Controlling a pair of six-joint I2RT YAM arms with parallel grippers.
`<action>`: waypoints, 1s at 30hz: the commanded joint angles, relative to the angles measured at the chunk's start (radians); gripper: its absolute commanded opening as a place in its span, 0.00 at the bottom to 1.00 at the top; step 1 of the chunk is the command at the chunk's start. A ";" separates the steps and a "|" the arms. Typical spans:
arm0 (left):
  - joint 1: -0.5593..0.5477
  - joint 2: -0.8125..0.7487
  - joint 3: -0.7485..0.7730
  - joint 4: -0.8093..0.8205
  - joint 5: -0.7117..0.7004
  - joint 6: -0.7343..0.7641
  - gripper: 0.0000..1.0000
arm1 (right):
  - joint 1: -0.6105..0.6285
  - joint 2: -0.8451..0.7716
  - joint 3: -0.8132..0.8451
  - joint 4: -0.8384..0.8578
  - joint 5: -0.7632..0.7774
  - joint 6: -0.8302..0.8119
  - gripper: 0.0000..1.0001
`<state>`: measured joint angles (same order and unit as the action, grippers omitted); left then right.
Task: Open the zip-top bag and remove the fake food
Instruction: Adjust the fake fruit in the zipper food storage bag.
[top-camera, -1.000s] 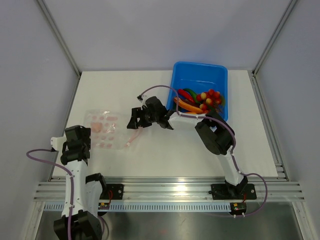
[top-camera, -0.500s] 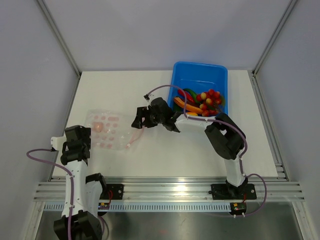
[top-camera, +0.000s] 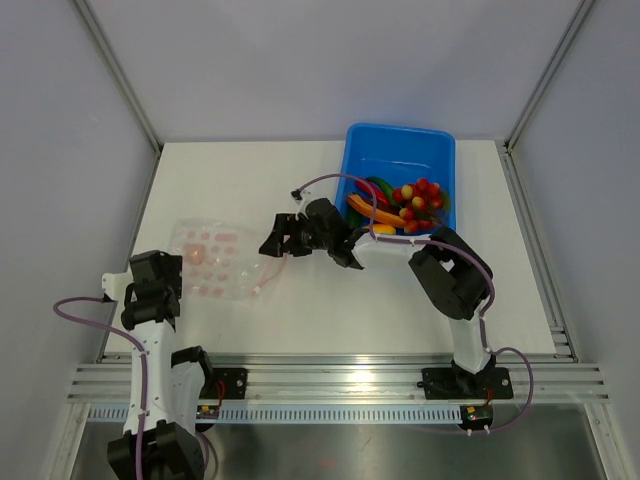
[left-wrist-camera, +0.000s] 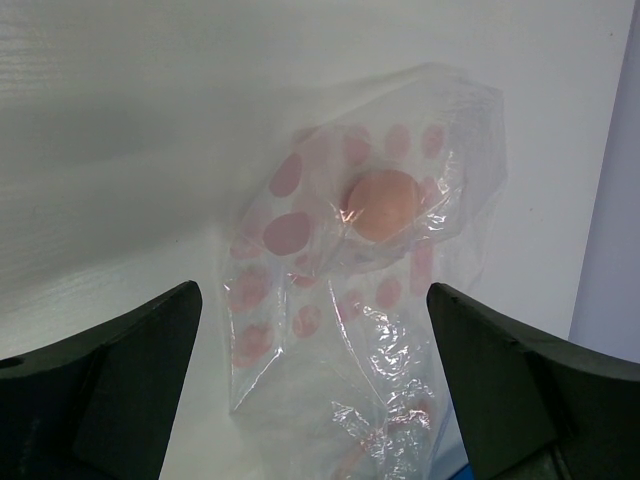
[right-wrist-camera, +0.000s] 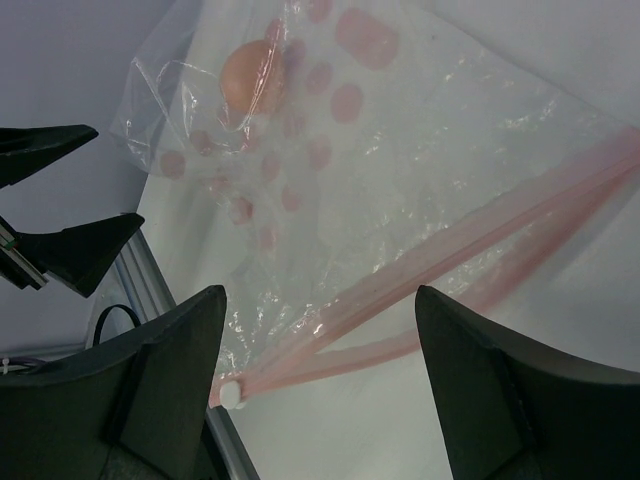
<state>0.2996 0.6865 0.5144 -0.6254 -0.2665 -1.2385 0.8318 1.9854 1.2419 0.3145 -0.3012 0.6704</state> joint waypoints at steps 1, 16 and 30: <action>0.007 -0.010 0.009 0.049 0.009 0.016 0.99 | -0.002 0.047 0.073 0.072 -0.045 0.008 0.84; 0.006 0.001 0.018 0.043 0.013 0.028 0.99 | -0.003 0.064 0.060 0.112 -0.029 0.023 0.81; 0.006 0.071 0.055 0.027 0.030 0.086 0.99 | -0.020 0.161 0.129 0.173 -0.050 0.061 0.38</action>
<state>0.3004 0.7341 0.5232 -0.6273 -0.2581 -1.1835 0.8295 2.1300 1.3201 0.4435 -0.3435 0.7200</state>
